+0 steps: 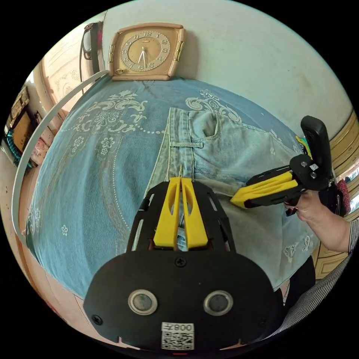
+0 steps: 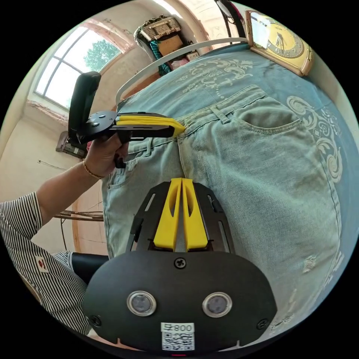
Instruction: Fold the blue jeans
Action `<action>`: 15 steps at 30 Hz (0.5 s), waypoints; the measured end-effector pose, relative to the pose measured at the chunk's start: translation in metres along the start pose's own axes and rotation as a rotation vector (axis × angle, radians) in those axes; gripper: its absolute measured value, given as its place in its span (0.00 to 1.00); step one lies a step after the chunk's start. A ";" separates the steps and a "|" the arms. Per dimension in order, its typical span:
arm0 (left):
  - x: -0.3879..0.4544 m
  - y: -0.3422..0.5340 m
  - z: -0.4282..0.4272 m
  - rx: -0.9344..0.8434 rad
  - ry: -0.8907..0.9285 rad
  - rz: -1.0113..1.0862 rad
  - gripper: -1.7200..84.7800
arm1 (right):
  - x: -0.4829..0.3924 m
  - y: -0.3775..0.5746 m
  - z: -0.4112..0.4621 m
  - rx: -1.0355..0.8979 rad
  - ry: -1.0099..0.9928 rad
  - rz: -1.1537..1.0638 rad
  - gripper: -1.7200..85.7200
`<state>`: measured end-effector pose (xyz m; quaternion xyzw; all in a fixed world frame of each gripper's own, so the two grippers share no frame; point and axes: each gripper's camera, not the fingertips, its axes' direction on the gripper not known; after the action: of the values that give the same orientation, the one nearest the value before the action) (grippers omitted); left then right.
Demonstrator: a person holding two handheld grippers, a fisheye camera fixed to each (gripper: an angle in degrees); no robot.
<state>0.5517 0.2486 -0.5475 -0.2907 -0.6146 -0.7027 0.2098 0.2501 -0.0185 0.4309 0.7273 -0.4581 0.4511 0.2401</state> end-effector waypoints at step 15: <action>-0.047 0.181 -0.116 0.032 -0.006 -0.379 0.09 | 0.007 0.298 -0.035 0.094 0.122 0.355 0.02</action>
<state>0.6872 0.1029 -0.4528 -0.1684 -0.6699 -0.7190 0.0767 -0.0270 -0.1339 0.4343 0.6170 -0.5421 0.5505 0.1497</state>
